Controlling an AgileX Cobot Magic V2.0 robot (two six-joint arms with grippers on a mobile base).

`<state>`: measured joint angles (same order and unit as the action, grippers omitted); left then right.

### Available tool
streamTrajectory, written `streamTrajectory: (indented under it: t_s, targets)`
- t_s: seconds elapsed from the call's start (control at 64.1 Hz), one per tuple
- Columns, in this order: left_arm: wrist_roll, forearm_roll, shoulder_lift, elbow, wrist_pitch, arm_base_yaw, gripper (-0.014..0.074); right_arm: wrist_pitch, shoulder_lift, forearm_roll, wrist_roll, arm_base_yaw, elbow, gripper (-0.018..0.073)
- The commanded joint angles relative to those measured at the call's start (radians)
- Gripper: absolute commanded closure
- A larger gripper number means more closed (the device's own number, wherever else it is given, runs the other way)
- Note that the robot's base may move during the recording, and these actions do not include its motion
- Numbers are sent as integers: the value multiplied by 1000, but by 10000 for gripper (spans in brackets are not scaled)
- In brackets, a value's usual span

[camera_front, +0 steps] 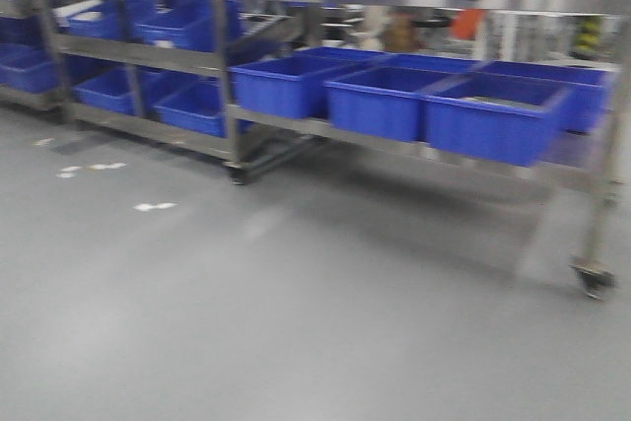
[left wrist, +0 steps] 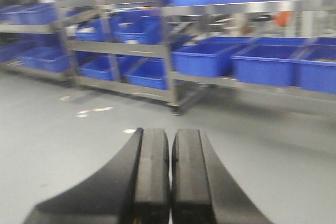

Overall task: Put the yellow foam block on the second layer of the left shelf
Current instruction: 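Turn the base and drive toward the shelving with blue bins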

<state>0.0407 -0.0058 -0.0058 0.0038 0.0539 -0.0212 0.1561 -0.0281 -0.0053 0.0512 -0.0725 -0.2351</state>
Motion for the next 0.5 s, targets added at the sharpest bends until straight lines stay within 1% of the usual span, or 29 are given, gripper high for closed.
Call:
streamTrajectory:
  t_s: [0.0,0.484]
  targets:
    - [-4,-5,-17,26,-83,-6,472,-89,-13,-9,-5,6,-27,108]
    - [-4,-5,-17,26,-83,-6,472,-89,-13,-9,-5,6,-27,108]
